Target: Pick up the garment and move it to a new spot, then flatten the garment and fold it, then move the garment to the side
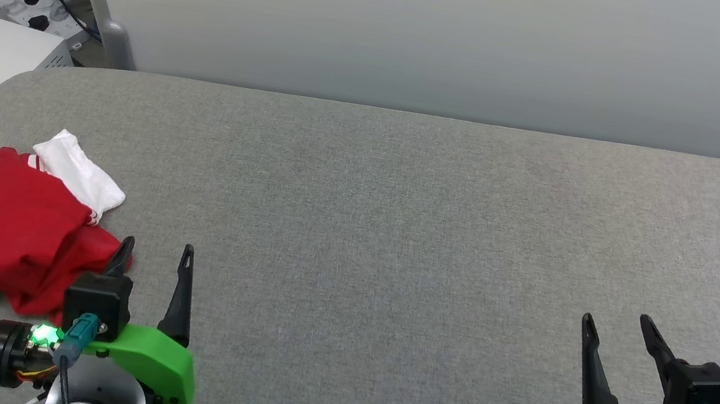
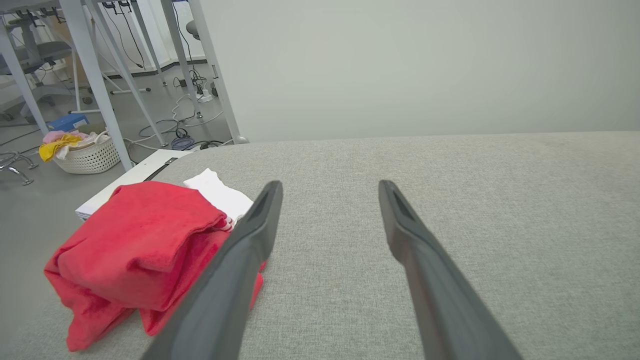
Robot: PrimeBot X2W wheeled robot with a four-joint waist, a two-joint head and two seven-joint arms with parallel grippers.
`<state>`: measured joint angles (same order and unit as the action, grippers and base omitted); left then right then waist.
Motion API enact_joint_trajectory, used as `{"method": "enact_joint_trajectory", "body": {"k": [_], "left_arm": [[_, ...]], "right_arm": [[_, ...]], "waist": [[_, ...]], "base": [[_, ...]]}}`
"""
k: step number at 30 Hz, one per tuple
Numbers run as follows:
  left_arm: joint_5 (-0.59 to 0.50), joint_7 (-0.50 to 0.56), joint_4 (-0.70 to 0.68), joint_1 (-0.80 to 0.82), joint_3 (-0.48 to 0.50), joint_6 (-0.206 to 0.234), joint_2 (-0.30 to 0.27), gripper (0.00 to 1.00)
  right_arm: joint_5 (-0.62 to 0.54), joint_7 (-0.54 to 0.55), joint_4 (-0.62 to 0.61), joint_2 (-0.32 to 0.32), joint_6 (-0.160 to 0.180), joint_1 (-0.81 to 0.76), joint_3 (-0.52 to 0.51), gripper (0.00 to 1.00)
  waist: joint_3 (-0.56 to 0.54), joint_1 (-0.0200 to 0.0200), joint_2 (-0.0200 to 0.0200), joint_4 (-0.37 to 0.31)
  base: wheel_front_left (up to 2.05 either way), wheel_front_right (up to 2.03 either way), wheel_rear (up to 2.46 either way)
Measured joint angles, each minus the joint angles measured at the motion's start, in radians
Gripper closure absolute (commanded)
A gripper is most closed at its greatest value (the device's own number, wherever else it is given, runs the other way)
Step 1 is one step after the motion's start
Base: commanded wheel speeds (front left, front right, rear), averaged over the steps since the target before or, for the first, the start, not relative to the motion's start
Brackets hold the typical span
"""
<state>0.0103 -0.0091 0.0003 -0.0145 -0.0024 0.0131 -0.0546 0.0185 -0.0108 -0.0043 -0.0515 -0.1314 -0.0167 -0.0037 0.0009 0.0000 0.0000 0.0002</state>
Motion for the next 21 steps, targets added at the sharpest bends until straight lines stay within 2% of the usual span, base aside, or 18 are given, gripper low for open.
{"method": "enact_joint_trajectory", "body": {"k": [21], "left_arm": [[0.001,-0.043,-0.020,-0.002,-0.008,0.026,0.000,0.00]], "right_arm": [[0.059,-0.042,-0.036,0.000,0.000,-0.003,-0.010,0.00]], "waist": [[0.001,0.0000,0.0000,0.002]], "base": [[0.00,0.00,0.00]]}}
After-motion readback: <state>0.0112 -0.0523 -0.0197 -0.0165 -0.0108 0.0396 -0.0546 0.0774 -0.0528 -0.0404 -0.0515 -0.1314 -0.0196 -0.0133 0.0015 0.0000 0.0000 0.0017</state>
